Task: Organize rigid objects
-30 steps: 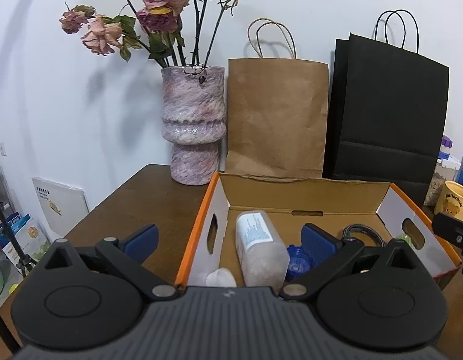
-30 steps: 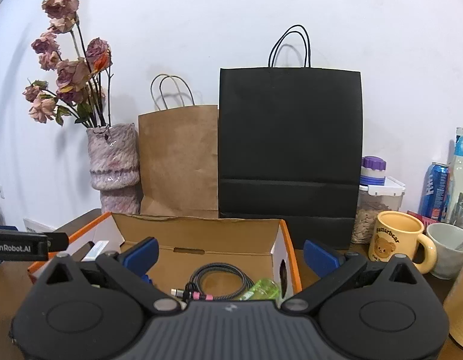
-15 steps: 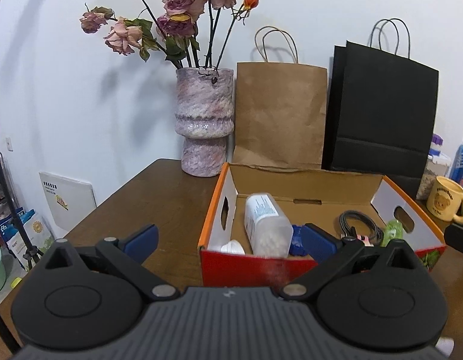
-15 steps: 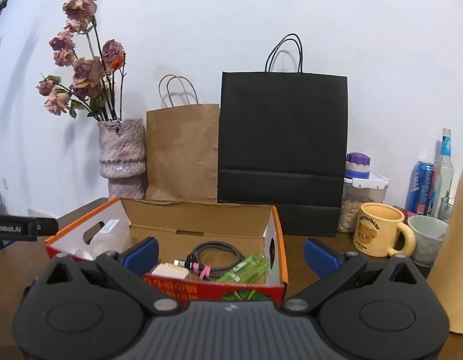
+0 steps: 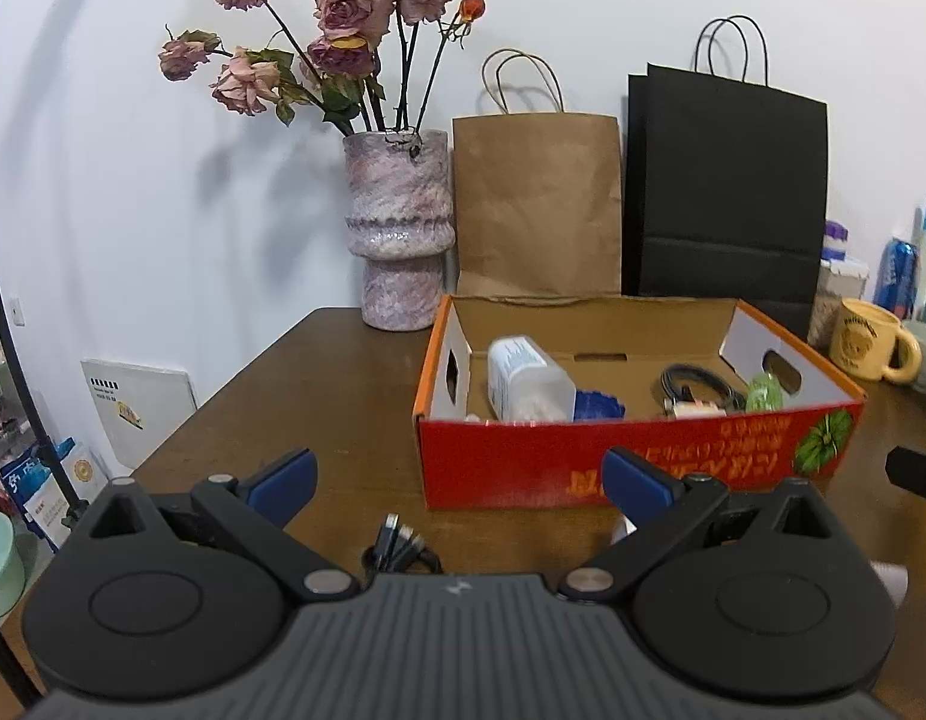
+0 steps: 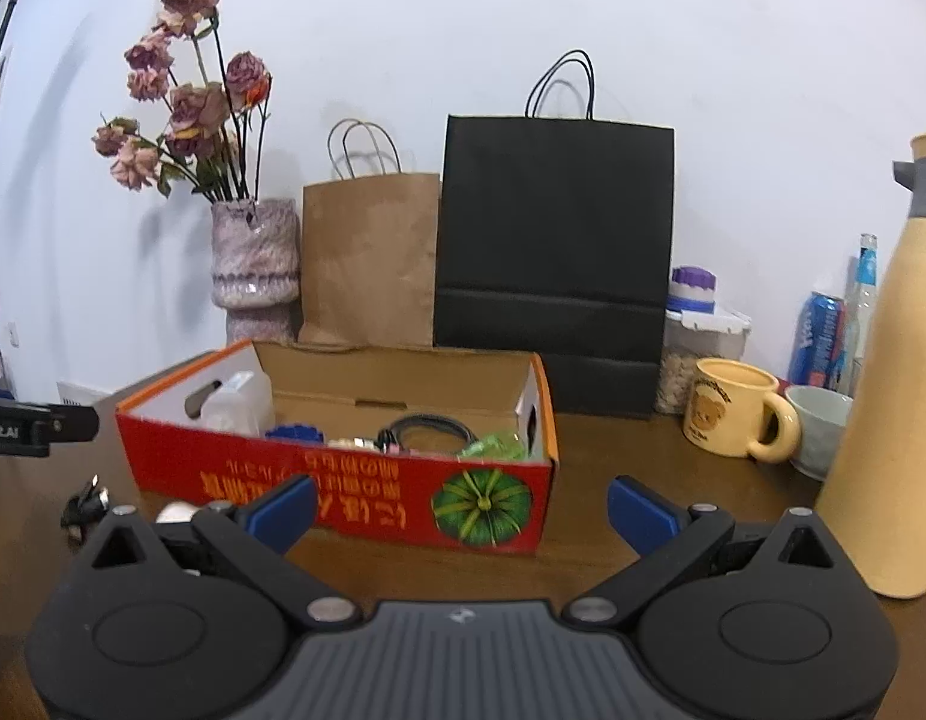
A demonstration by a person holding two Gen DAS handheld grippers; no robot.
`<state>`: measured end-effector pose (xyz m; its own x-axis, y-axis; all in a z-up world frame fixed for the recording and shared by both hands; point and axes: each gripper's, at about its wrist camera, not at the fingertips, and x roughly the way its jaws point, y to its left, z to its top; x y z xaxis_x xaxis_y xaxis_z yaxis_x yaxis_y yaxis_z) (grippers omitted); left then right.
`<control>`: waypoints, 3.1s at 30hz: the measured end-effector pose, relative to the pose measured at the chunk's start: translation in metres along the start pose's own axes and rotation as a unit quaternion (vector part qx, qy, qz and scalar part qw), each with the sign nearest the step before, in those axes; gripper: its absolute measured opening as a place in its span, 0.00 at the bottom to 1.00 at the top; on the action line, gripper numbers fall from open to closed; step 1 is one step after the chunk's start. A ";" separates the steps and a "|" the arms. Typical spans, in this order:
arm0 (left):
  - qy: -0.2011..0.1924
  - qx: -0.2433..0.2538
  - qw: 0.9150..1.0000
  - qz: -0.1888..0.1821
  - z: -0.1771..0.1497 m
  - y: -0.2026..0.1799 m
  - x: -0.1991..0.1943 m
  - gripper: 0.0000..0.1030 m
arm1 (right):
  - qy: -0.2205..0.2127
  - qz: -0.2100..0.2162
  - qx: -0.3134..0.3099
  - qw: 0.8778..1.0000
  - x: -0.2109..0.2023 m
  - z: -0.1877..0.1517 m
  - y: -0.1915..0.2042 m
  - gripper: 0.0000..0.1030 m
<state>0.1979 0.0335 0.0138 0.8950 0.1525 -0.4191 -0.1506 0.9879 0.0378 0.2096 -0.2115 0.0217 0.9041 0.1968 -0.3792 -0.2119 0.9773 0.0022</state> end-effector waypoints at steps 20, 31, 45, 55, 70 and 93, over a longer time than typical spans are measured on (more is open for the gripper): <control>0.040 -0.012 0.999 0.009 -0.033 0.037 -0.016 1.00 | 0.092 0.015 -0.017 0.995 0.002 -0.039 0.012 1.00; 0.045 -0.006 0.999 0.008 -0.033 0.034 -0.016 1.00 | 0.125 0.030 -0.029 0.991 0.021 -0.040 0.022 1.00; 0.058 -0.005 0.998 0.007 -0.034 0.037 -0.014 1.00 | 0.138 0.051 -0.031 0.989 0.029 -0.039 0.029 0.26; 0.079 -0.013 0.997 0.012 -0.033 0.048 -0.002 1.00 | 0.100 0.044 -0.021 0.994 0.018 -0.036 0.025 0.26; 0.106 0.005 0.994 0.018 -0.029 0.048 0.048 1.00 | 0.071 -0.003 0.010 0.997 0.017 -0.033 0.014 0.26; 0.125 -0.002 0.992 -0.007 -0.033 0.034 0.071 0.48 | 0.068 -0.018 0.012 0.997 0.020 -0.033 0.020 0.26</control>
<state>0.2426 0.0773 -0.0451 0.7645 0.1256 -0.6322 -0.1410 0.9897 0.0260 0.2112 -0.1906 -0.0161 0.8517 0.1511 -0.5017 -0.1704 0.9854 0.0075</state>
